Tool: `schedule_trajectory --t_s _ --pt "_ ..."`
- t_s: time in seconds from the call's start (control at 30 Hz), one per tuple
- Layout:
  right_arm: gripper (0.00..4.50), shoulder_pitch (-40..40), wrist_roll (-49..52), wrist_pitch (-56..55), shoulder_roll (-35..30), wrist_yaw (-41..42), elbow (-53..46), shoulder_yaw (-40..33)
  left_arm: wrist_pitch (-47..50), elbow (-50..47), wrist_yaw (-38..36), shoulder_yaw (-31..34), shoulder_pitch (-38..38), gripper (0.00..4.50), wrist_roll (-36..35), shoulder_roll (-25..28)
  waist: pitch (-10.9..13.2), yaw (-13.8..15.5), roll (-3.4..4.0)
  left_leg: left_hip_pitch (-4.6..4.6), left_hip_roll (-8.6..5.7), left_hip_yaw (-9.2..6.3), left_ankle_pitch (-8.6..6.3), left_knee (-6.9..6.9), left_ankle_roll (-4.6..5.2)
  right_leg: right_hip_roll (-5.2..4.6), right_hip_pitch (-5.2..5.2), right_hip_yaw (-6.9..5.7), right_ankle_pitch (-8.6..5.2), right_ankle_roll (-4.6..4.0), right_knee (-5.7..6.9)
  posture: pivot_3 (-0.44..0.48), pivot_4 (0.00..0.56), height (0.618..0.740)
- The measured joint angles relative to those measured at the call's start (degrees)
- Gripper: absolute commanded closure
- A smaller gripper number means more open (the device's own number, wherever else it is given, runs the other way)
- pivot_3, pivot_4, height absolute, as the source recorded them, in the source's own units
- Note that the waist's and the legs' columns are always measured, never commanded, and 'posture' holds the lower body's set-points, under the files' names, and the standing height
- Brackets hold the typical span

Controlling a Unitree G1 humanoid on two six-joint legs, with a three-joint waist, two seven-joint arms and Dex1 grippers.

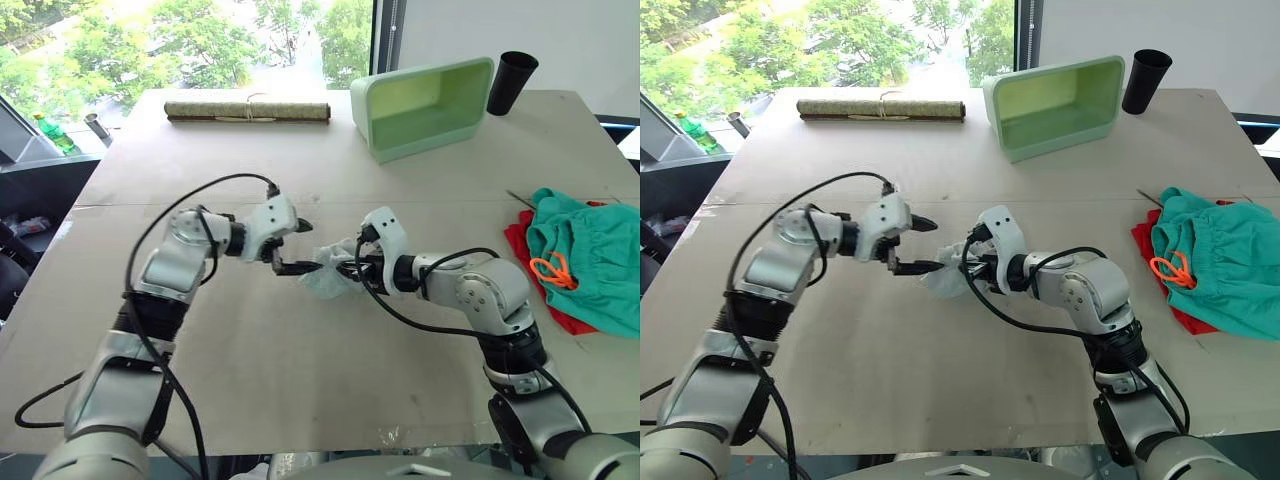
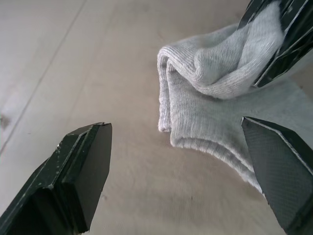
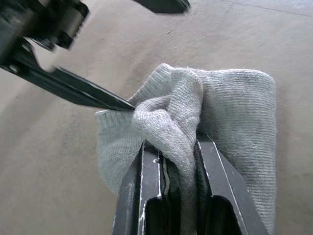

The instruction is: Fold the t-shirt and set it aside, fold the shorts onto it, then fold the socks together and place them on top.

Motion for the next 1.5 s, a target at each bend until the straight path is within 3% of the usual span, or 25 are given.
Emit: schedule_trajectory --t_s 0.03,0.07,0.27,0.3,0.37,0.53,0.67,0.83,1.03,1.13,1.3,1.5 --pt "4.48 -0.07 -0.20 -0.05 0.22 0.03 0.08 0.21 0.64 -0.04 -0.10 0.84 -0.46 0.00 -0.79 0.10 0.00 0.03 0.00 0.00 0.00 0.00 0.00 0.00 0.00 0.00 0.00 0.00 0.00 0.00 0.00 0.000 0.150 0.740" --pt "4.08 -0.19 -0.50 -0.12 0.71 0.12 0.27 0.39 1.08 0.03 0.08 1.80 -1.16 0.00 -1.38 0.10 0.01 0.03 -0.01 -0.01 0.00 0.00 0.00 0.00 0.00 0.00 0.00 0.00 0.00 0.00 0.00 0.000 0.150 0.740" --pt "1.25 -1.61 -1.44 -2.02 1.26 2.74 1.82 3.41 1.41 2.33 4.46 4.84 -6.23 0.00 -2.62 -2.81 0.00 -0.02 -0.02 -0.01 -0.01 0.02 0.01 0.01 0.02 0.03 0.04 0.01 0.00 0.01 0.01 0.000 0.150 0.740" --pt "0.57 -1.64 -1.44 -2.44 1.47 3.22 1.93 3.61 1.26 2.51 4.95 4.63 -6.25 0.00 -2.49 -3.65 0.00 -0.09 -0.02 0.00 -0.01 0.03 0.01 0.01 0.02 0.05 0.05 0.02 0.01 0.01 0.02 0.000 0.150 0.740" --pt "0.12 -1.80 -1.44 -2.73 2.29 3.59 2.38 3.59 0.98 3.08 5.89 3.57 -6.24 0.00 -1.77 -5.25 0.00 -0.11 -0.03 0.00 -0.01 0.04 0.03 0.01 0.00 0.07 0.05 0.03 0.01 0.01 0.05 0.000 0.150 0.740" --pt "0.12 -2.34 -1.63 -2.94 2.90 4.58 3.41 3.32 0.12 4.74 7.30 0.63 -6.23 0.00 0.55 -8.35 0.00 -0.11 -0.04 -0.01 -0.01 0.06 0.03 0.02 -0.01 0.07 0.04 0.05 0.01 0.01 0.05 0.000 0.150 0.740" --pt "0.12 -2.09 -0.04 -4.42 -0.05 10.54 1.21 4.45 -2.14 7.51 8.37 -2.75 -6.21 0.00 3.09 -10.63 0.00 -0.14 -0.05 -0.01 -0.01 0.06 0.03 0.01 -0.01 0.08 0.03 0.07 0.01 0.01 0.05 0.000 0.150 0.740" --pt "0.12 -1.61 2.27 -6.12 -3.08 15.92 -2.31 4.81 -3.90 9.04 8.14 -3.21 -5.84 0.00 4.74 -10.67 0.01 -0.22 -0.06 -0.01 0.00 0.06 0.03 0.01 -0.01 0.08 0.02 0.07 0.00 0.00 0.04 0.000 0.150 0.740" --pt "0.12 -0.80 8.66 -5.90 -7.65 21.15 -7.85 -0.04 -4.66 9.08 7.52 -3.28 -4.06 0.00 5.13 -9.85 0.01 0.00 -0.08 -0.01 -0.01 0.06 0.03 0.03 0.00 0.03 0.03 0.07 0.01 0.00 0.03 0.000 0.150 0.740" --pt "0.12 -0.61 9.86 -5.65 -9.39 20.18 -6.54 -5.05 -4.66 8.22 6.89 -2.98 -3.13 0.00 4.99 -8.79 0.01 0.03 -0.09 0.00 0.00 0.06 0.03 0.03 -0.01 0.02 0.03 0.07 0.01 -0.01 0.05 0.000 0.150 0.740" --pt "0.12 -0.65 6.44 -4.95 -10.72 15.60 -0.16 -5.64 -4.50 4.98 6.48 -2.89 -1.42 0.00 4.89 -7.07 0.00 -0.16 -0.09 0.00 0.00 0.06 0.03 0.01 -0.01 0.02 0.02 0.07 0.01 -0.02 0.05 0.000 0.150 0.740" --pt "0.12 0.16 5.50 -3.11 -3.46 11.74 7.42 -5.19 -2.47 -0.23 5.57 -2.43 1.68 0.00 3.71 -4.78 0.00 -0.33 -0.09 0.01 0.00 0.07 0.03 -0.01 -0.01 0.03 0.03 0.06 0.01 -0.02 0.06 0.000 0.150 0.740"
